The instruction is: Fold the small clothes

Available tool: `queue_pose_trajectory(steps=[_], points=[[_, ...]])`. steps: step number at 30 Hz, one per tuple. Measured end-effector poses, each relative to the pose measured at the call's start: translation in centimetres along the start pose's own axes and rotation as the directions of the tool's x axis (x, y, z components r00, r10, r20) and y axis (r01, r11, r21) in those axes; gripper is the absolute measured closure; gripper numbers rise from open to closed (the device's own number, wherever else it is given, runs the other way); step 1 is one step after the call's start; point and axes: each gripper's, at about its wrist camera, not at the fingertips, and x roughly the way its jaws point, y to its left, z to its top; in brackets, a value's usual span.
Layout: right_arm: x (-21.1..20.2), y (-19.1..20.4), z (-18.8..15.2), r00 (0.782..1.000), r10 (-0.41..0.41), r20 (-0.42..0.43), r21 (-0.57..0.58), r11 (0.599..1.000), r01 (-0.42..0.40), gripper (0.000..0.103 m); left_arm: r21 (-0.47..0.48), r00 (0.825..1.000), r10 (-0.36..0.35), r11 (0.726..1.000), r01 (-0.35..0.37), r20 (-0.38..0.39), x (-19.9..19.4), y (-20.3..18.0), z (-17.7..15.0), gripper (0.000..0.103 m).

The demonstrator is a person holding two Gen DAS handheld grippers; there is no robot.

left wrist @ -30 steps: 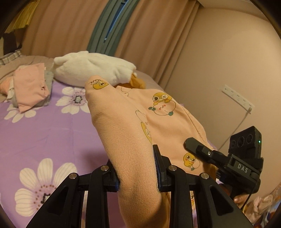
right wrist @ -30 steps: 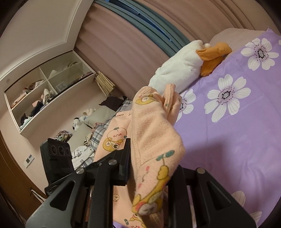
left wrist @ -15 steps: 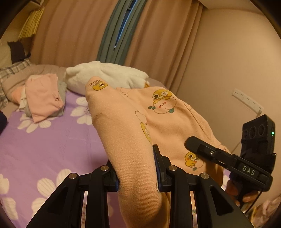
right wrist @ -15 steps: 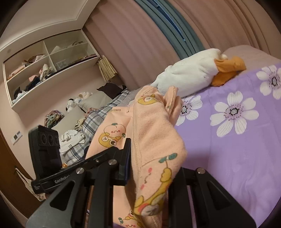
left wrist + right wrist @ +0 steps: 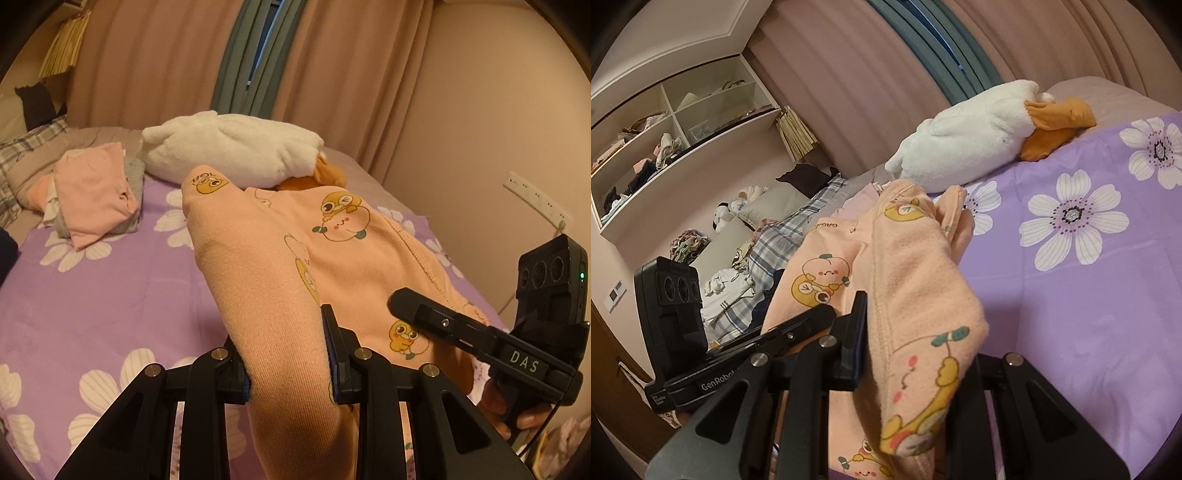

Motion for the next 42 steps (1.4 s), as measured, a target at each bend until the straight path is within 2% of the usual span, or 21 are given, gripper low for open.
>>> queue_pose_trajectory(steps=[11,19,25,30,32,37,38,40,41,42], points=[[2.4,-1.1,-0.4,0.997,-0.065,-0.039,0.028,0.997,0.066,0.081,0.009,0.996,0.061,0.998,-0.061,-0.067,2.4,0.3,-0.2,0.076],[3.5,-1.3,-1.0,0.996,-0.055,-0.069,0.038,0.998,0.058,0.081,-0.062,0.995,0.019,0.998,-0.025,-0.100,2.8,2.4,-0.6,0.076],[4.4,-1.3,-1.6,0.993,-0.075,-0.087,0.031,0.996,0.078,0.081,-0.037,0.991,0.065,0.997,-0.070,-0.114,3.0,2.0,-0.8,0.076],[4.4,-1.9,-1.9,0.993,-0.085,-0.079,0.029,0.996,0.087,0.081,-0.002,0.993,0.063,0.998,-0.063,-0.101,3.4,2.0,-1.3,0.075],[5.0,-2.2,-2.1,0.989,-0.113,-0.092,0.028,0.993,0.116,0.081,-0.027,0.991,0.036,0.999,-0.040,-0.131,4.3,2.8,-1.6,0.076],[7.2,-3.8,-3.7,0.975,-0.146,-0.170,0.042,0.987,0.155,0.081,-0.079,0.976,0.002,0.997,-0.020,-0.220,7.0,5.1,-3.5,0.076],[7.9,-4.4,-4.3,0.968,-0.155,-0.200,0.054,0.984,0.168,0.081,-0.109,0.967,-0.015,0.994,-0.013,-0.254,8.0,5.9,-4.2,0.075],[9.3,-5.6,-5.5,0.946,-0.177,-0.270,0.081,0.975,0.206,0.081,-0.172,0.941,-0.038,0.985,-0.022,-0.336,9.9,7.4,-5.8,0.075],[10.2,-6.4,-6.4,0.929,-0.191,-0.317,0.093,0.968,0.231,0.081,-0.189,0.919,-0.037,0.981,-0.042,-0.393,11.3,8.2,-7.2,0.074],[11.1,-7.2,-7.4,0.912,-0.199,-0.360,0.099,0.963,0.249,0.081,-0.194,0.903,-0.033,0.979,-0.056,-0.428,12.1,8.7,-8.0,0.071]])
